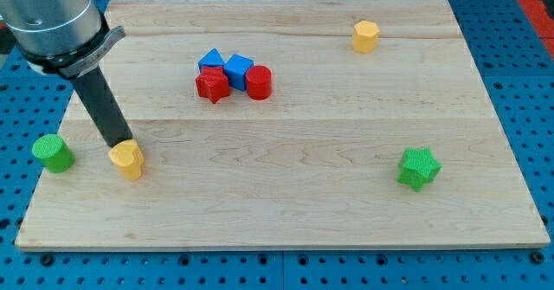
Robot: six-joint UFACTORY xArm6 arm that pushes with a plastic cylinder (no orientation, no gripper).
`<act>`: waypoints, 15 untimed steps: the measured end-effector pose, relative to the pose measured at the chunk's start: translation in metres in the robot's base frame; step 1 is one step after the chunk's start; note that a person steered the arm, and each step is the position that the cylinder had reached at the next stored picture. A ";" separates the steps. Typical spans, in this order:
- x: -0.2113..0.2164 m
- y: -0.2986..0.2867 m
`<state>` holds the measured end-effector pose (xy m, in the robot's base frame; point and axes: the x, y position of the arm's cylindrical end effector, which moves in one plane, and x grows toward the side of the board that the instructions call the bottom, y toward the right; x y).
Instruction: Move the green circle close to the yellow heart
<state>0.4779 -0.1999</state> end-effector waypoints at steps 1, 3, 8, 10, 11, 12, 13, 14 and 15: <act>0.021 0.012; -0.011 -0.031; 0.025 -0.102; 0.031 -0.075; 0.039 -0.045; 0.040 -0.065; 0.027 -0.058; 0.006 0.017; -0.010 0.097</act>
<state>0.4674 -0.1029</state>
